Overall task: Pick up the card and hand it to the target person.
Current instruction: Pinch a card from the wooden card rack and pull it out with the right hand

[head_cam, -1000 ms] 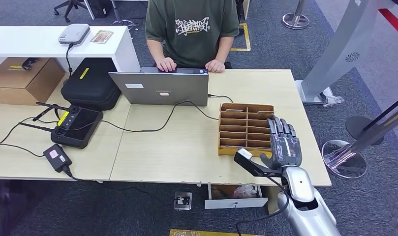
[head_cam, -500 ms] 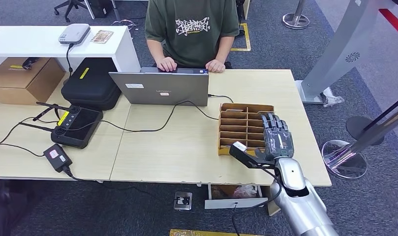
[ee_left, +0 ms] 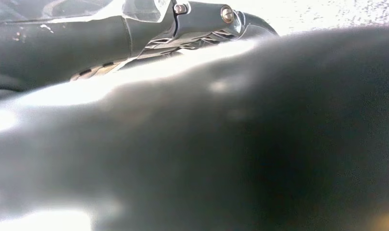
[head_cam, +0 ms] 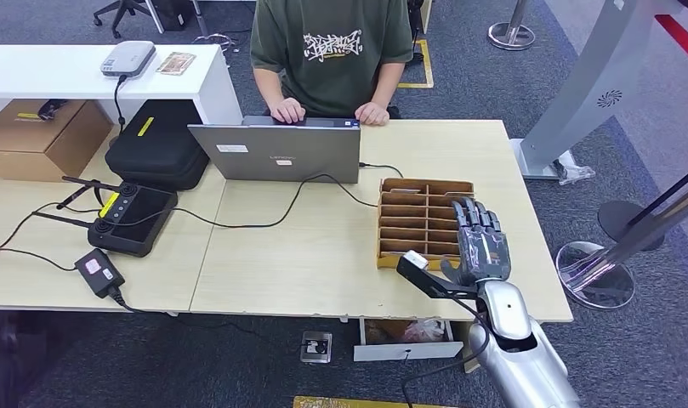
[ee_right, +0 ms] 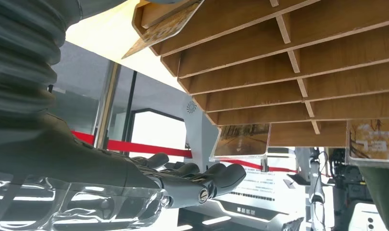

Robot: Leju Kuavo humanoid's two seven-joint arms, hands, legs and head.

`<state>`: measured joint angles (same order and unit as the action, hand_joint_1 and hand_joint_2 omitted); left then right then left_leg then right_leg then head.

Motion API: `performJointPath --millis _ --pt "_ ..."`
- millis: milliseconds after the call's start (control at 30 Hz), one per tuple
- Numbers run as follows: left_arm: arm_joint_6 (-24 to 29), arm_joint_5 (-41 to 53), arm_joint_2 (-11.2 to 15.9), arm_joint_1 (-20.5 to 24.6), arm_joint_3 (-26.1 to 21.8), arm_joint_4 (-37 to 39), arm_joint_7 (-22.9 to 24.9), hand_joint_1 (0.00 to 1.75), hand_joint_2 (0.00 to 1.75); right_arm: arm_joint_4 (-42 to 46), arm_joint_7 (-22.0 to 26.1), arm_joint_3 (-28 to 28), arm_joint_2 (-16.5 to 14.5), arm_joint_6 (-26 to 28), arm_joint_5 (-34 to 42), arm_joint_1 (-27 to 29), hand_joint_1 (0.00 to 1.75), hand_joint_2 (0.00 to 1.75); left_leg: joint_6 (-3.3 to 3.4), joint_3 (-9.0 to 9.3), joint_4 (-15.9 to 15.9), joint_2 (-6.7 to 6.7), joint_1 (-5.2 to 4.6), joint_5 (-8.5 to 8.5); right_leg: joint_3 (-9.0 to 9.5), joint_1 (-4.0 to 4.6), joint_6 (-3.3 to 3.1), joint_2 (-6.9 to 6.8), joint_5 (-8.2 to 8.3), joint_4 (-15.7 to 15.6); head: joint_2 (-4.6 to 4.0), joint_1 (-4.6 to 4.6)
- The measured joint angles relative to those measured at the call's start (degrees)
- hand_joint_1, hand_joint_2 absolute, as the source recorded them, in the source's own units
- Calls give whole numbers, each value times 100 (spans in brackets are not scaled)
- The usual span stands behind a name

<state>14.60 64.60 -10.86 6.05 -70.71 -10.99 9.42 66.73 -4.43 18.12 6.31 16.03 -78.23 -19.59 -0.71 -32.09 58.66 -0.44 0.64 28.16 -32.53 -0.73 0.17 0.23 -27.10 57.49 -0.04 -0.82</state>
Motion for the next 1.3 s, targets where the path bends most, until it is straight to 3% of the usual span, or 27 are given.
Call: performJointPath --millis 267,400,533,700,833,1167,1300 --pt "-148 -1 7 -3 0 0 -54 0 0 446 -37 0 65 -9 -16 269 20 175 0 -1 0 1 0 0 0 0 0 0 0 0 0 0" --pt "-186 -1 9 -6 0 0 -97 0 0 525 -46 0 70 -36 -15 308 21 175 0 -1 0 1 0 0 0 0 0 0 0 0 0 -1" --pt "-181 1 9 -8 0 0 -109 0 0 538 -49 0 70 -79 -15 314 55 175 0 -1 0 0 0 0 0 0 0 0 0 0 0 -1" --pt "-175 11 9 -10 0 0 -87 0 0 514 -55 0 70 -127 -15 306 42 175 0 -3 0 0 0 0 0 0 0 0 0 0 0 -1" --pt "-175 19 9 -9 0 0 -85 0 0 421 -62 0 69 -187 -13 260 56 175 0 -4 0 0 0 0 0 0 0 0 0 0 0 -1" --pt "-164 44 9 -9 0 0 -52 0 0 16 -79 0 40 -232 -4 102 66 175 0 -4 0 -1 0 0 0 0 0 -1 0 0 0 -1" --pt "-105 46 8 -9 0 0 -52 0 0 -90 -82 0 34 -228 -8 90 91 175 0 -4 0 -2 0 0 0 0 0 -1 0 0 0 -1"
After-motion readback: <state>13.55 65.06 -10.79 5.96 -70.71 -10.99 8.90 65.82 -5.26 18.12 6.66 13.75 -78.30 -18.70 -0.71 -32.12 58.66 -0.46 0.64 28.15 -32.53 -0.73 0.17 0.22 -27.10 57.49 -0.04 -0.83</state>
